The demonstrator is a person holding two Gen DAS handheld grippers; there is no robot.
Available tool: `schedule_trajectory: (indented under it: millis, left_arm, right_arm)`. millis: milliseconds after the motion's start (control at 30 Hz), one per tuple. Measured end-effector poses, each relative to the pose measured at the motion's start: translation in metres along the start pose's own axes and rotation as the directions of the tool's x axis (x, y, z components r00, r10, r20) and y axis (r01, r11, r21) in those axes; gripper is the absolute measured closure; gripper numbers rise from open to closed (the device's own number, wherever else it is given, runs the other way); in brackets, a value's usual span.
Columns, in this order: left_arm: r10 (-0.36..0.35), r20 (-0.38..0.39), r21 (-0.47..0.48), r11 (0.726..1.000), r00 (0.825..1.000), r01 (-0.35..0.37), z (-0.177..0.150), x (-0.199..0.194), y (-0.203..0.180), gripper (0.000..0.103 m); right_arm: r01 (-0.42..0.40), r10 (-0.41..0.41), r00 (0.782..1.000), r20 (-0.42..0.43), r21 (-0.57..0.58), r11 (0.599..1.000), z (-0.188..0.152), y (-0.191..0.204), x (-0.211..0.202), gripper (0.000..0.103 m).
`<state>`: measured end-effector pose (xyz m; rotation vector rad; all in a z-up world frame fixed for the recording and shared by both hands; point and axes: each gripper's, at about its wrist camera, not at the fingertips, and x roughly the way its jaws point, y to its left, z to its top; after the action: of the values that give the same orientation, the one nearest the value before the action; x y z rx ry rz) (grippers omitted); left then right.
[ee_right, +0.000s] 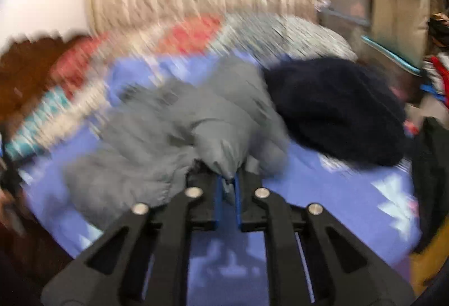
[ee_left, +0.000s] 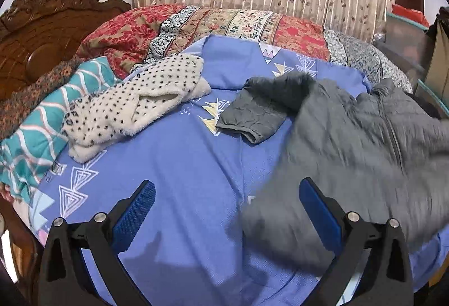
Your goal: Fold large clothes
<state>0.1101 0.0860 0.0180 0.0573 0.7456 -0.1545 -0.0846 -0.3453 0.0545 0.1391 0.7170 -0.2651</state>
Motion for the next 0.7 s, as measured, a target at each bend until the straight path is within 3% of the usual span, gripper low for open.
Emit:
schedule_trajectory:
  millis: [33, 67, 100, 167, 267, 333, 367, 433, 500, 533, 600, 667, 700]
  left_arm:
    - [-0.022, -0.013, -0.005, 1.000, 1.000, 0.022, 0.003, 0.003, -0.002, -0.011]
    - [-0.036, -0.021, -0.012, 0.999, 0.999, 0.036, 0.006, 0.004, -0.002, -0.011]
    - [-0.057, -0.042, -0.018, 0.998, 0.998, 0.056, 0.011, 0.009, -0.007, -0.011]
    - [-0.091, -0.073, -0.008, 0.996, 0.993, 0.091, 0.015, 0.019, -0.017, -0.011]
    - [-0.101, -0.136, 0.017, 0.994, 0.986, 0.104, 0.013, 0.050, -0.034, -0.011]
    - [-0.087, -0.268, 0.027, 0.995, 0.959, 0.098, 0.003, 0.090, -0.042, -0.011]
    - [-0.105, -0.340, 0.007, 0.993, 0.934, 0.114, -0.002, 0.105, -0.045, -0.011]
    - [-0.227, -0.423, -0.099, 0.974, 0.877, 0.204, -0.018, 0.124, -0.045, -0.007]
    - [-0.275, -0.461, -0.132, 0.962, 0.844, 0.240, -0.032, 0.130, -0.048, 0.024]
    - [-0.260, -0.496, -0.107, 0.965, 0.829, 0.238, -0.041, 0.131, -0.052, 0.030]
    - [-0.254, -0.488, -0.068, 0.965, 0.835, 0.253, -0.050, 0.117, -0.052, 0.054]
    - [-0.281, -0.490, -0.073, 0.957, 0.826, 0.282, -0.058, 0.099, -0.047, 0.063]
    - [-0.280, -0.491, -0.064, 0.956, 0.825, 0.287, -0.064, 0.088, -0.043, 0.065]
  right_arm:
    - [0.064, -0.065, 0.997, -0.052, -0.011, 0.998, -0.012, -0.008, 0.007, 0.073]
    - [0.096, -0.096, 0.992, -0.076, -0.010, 0.995, -0.019, -0.016, 0.010, 0.051]
    - [0.138, -0.137, 0.985, -0.103, 0.009, 0.990, -0.028, -0.029, 0.014, 0.042]
    - [0.162, -0.154, 0.981, -0.118, 0.060, 0.985, -0.038, -0.048, 0.016, 0.033]
    - [0.195, -0.175, 0.975, -0.138, 0.145, 0.970, -0.041, -0.076, 0.026, 0.031]
    - [0.163, -0.137, 0.983, -0.121, 0.244, 0.956, -0.041, -0.089, 0.024, 0.031]
    - [0.152, -0.127, 0.987, -0.102, 0.289, 0.945, -0.041, -0.097, 0.021, 0.030]
    - [0.100, -0.099, 0.995, -0.023, 0.377, 0.921, -0.032, -0.110, 0.012, 0.030]
    - [0.015, -0.035, 0.999, 0.038, 0.427, 0.904, -0.010, -0.114, 0.015, 0.030]
    - [-0.043, 0.020, 0.998, 0.058, 0.443, 0.895, -0.001, -0.113, 0.021, 0.030]
    - [-0.148, 0.137, 0.989, 0.057, 0.455, 0.878, 0.015, -0.104, 0.042, 0.030]
    - [-0.192, 0.206, 0.978, 0.015, 0.442, 0.876, 0.022, -0.086, 0.069, 0.030]
    - [-0.194, 0.231, 0.972, -0.045, 0.404, 0.894, 0.022, -0.068, 0.092, 0.031]
